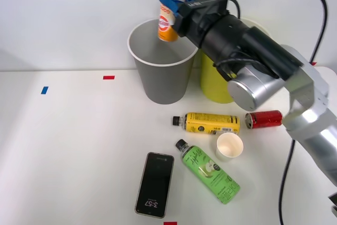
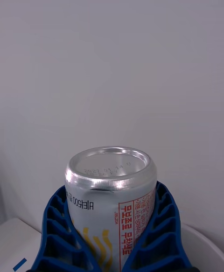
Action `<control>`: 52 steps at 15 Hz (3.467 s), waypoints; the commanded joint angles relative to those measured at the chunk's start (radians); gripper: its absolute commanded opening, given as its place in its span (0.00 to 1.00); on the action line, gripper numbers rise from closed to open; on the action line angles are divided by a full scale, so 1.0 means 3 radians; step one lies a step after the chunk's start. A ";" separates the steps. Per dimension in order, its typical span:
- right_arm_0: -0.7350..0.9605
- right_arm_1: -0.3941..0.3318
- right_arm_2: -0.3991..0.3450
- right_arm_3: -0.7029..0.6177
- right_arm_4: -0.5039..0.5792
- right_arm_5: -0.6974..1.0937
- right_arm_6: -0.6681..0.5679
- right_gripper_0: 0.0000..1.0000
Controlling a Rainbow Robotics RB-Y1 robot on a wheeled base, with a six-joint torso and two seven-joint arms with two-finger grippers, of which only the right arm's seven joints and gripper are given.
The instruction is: Put cans in the gray bin, plastic bottles in the light green bin
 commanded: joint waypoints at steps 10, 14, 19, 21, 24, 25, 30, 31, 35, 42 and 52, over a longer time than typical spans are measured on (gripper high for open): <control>-0.0705 0.0292 0.0269 0.1051 0.0208 0.0007 0.0027 1.00; -0.0690 -0.0010 0.0515 0.1040 0.0167 -0.0351 -0.0019 1.00; -0.0199 -0.0562 0.0540 0.0314 0.0146 -0.0510 -0.0055 1.00; 0.0226 -0.0803 0.0418 -0.0115 0.0121 -0.0663 -0.0091 1.00; 0.0931 -0.1130 0.0055 -0.0846 0.0075 -0.0760 -0.0137 1.00; 0.1202 -0.1212 -0.0078 -0.1077 0.0059 -0.0786 -0.0158 1.00; 0.2465 -0.1319 -0.0733 -0.1731 0.0090 -0.1164 -0.0122 1.00; 0.2675 -0.1329 -0.0840 -0.1828 0.0095 -0.1210 -0.0112 1.00; 0.3554 -0.1043 -0.1116 -0.1920 0.0146 -0.1609 -0.0004 1.00; 0.4562 -0.0301 -0.1147 -0.1910 0.0238 -0.1757 0.0139 1.00; 0.4316 0.0118 -0.1178 -0.0831 0.0238 -0.2079 0.0154 1.00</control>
